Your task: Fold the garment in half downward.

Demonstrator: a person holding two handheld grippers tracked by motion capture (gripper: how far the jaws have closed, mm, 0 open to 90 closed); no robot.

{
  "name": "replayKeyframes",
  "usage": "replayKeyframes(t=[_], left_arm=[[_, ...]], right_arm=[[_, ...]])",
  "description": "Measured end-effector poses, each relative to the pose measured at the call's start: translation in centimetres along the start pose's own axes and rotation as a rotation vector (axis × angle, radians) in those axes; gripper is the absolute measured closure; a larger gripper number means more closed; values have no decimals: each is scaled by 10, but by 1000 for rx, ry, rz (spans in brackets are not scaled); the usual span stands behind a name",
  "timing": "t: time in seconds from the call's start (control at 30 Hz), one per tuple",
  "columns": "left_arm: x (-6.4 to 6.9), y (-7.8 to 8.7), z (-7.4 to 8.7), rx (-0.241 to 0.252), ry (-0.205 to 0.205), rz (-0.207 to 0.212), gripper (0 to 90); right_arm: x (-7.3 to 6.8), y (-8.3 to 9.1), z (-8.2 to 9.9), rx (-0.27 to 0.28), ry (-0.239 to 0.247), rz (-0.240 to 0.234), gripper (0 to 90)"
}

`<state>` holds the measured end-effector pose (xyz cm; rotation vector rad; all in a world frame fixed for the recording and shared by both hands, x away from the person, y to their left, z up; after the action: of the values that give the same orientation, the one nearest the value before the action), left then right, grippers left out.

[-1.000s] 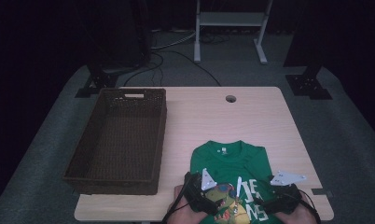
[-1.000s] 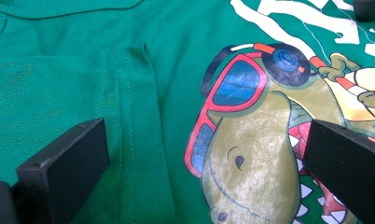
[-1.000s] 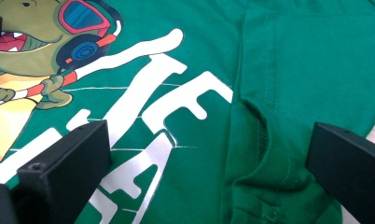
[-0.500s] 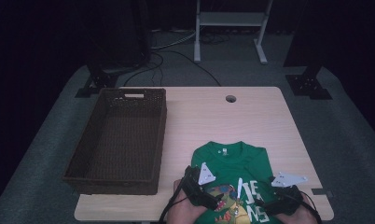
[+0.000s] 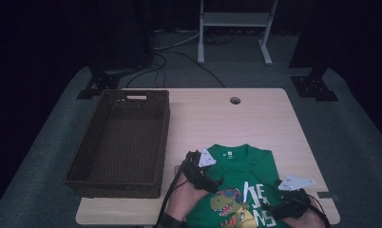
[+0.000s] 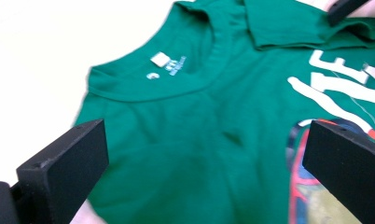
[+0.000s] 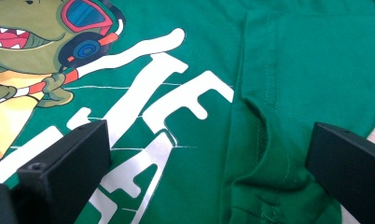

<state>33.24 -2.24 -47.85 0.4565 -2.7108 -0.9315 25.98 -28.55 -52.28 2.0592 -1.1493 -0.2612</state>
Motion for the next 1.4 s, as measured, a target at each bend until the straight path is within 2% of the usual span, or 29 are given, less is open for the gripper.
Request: replayKeyframes(t=[0.1, 0.37, 0.6, 0.8, 1.07, 1.27, 1.4], left_arm=[[-8, 0, -5, 12, -7, -2, 0], [-32, -3, -17, -20, -21, -3, 0], [-56, -7, -23, -51, -34, -23, 0], [-81, -14, -15, -71, -6, -32, 0], [-108, -21, 5, -78, 71, -44, 0], [-112, -27, 11, -87, 88, -29, 0], [-113, -27, 12, -83, 77, -23, 0]], right_arm=[[3, 2, 3, 0, -3, 0, 0], [9, 6, 8, 0, -1, -3, 0], [12, 8, 11, 0, -1, 0, 0], [12, 8, 11, 2, -2, 1, 0], [12, 8, 11, 2, -3, 2, 0], [12, 8, 11, 2, -3, 2, 0], [12, 8, 10, -3, -1, 2, 0]])
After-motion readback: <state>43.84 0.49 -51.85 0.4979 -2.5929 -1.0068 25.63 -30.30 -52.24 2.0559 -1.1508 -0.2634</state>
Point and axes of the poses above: each handheld gripper's, and its own axes: y roughly backward along the jaws, z roughly out of its underside, x roughly to its right, the point moved 5 cm from there along -y, roughly forward along the jaws, and after that the axes turned 14 degrees about z, right-handed, at the moved point
